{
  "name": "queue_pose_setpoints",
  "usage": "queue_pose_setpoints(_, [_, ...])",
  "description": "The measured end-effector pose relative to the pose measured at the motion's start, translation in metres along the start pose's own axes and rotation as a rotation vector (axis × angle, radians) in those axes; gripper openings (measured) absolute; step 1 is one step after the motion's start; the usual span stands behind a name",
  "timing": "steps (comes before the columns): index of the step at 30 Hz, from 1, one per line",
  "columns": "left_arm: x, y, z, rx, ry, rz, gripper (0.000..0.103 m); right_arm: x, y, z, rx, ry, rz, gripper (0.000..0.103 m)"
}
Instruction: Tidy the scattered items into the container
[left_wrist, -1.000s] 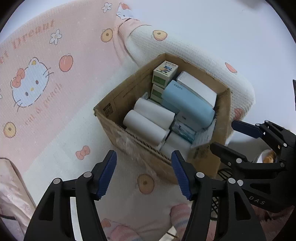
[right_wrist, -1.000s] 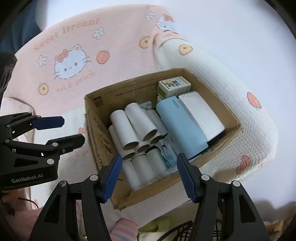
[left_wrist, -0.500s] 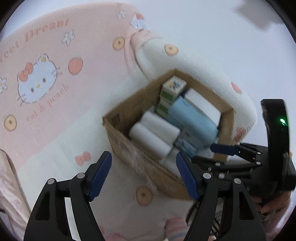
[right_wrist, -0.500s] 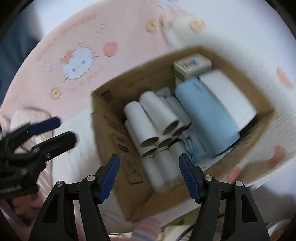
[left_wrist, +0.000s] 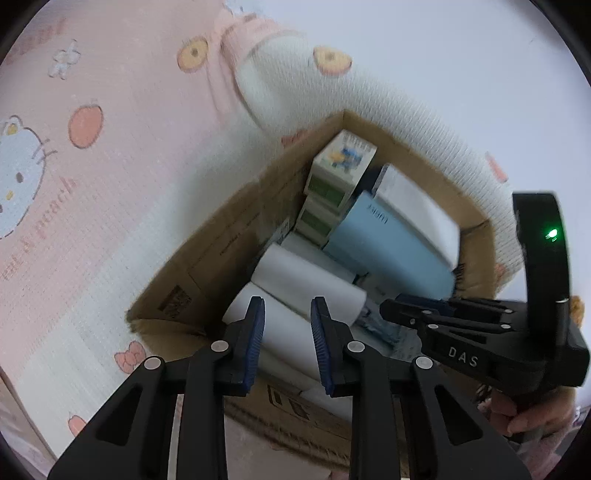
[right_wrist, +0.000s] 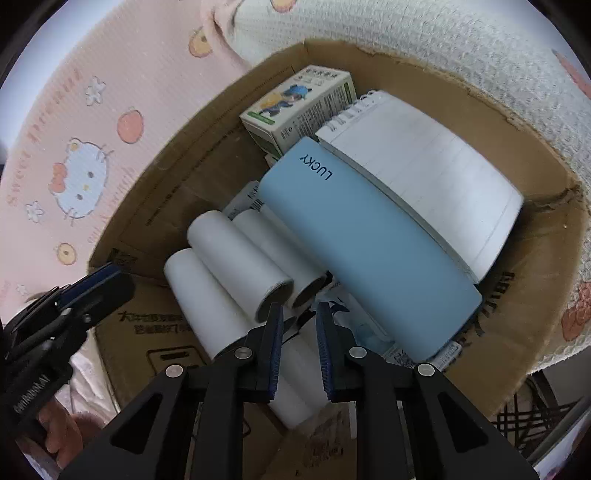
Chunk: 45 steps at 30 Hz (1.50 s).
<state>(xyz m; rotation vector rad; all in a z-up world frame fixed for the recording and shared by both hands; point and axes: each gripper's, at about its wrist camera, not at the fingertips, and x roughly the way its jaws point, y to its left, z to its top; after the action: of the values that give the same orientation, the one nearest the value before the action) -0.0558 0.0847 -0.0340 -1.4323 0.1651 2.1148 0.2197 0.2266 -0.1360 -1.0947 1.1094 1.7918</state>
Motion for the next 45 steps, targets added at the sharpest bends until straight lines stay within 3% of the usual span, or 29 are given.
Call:
queue_pose_setpoints(5, [0.016, 0.005, -0.001, -0.029, 0.055, -0.013, 0.029, 0.019, 0.004, 0.008, -0.003, 0.05, -0.01, 0.016])
queue_pose_setpoints(16, [0.023, -0.001, 0.003, -0.005, 0.063, 0.006, 0.029, 0.025, 0.023, 0.001, -0.052, 0.067, 0.03, 0.016])
queue_pose_setpoints(23, [0.017, -0.006, 0.0, 0.009, 0.046, 0.021, 0.03, 0.014, 0.031, -0.011, -0.078, 0.05, -0.06, 0.016])
queue_pose_setpoints(25, [0.009, -0.008, -0.003, 0.013, 0.024, 0.042, 0.034, -0.002, 0.04, -0.022, -0.113, 0.013, -0.053, 0.016])
queue_pose_setpoints(27, [-0.003, -0.011, -0.007, 0.022, -0.019, 0.059, 0.051, -0.015, 0.048, -0.032, -0.14, -0.014, -0.051, 0.016])
queue_pose_setpoints(29, [-0.017, -0.013, -0.012, 0.021, -0.066, 0.066, 0.06, -0.029, 0.057, -0.044, -0.164, -0.039, -0.048, 0.016])
queue_pose_setpoints(31, [-0.031, -0.019, -0.02, 0.037, -0.103, 0.072, 0.062, -0.042, 0.057, -0.049, -0.181, -0.059, -0.043, 0.016])
queue_pose_setpoints(32, [-0.036, -0.022, -0.023, 0.049, -0.114, 0.076, 0.064, -0.049, 0.057, -0.053, -0.189, -0.067, -0.049, 0.019])
queue_pose_setpoints(34, [-0.047, -0.027, -0.031, 0.075, -0.133, 0.097, 0.067, -0.061, 0.05, -0.057, -0.205, -0.087, -0.084, 0.039])
queue_pose_setpoints(35, [-0.055, -0.031, -0.037, 0.093, -0.147, 0.11, 0.067, -0.066, 0.051, -0.062, -0.214, -0.103, -0.102, 0.058])
queue_pose_setpoints(36, [-0.06, -0.032, -0.041, 0.105, -0.154, 0.114, 0.068, -0.072, 0.057, -0.068, -0.23, -0.127, -0.122, 0.065])
queue_pose_setpoints(39, [-0.072, -0.031, -0.049, 0.113, -0.148, 0.083, 0.069, -0.08, 0.064, -0.077, -0.275, -0.151, -0.161, 0.065])
queue_pose_setpoints(45, [-0.096, -0.022, -0.069, 0.089, -0.145, 0.041, 0.074, -0.099, 0.069, -0.091, -0.315, -0.172, -0.156, 0.069])
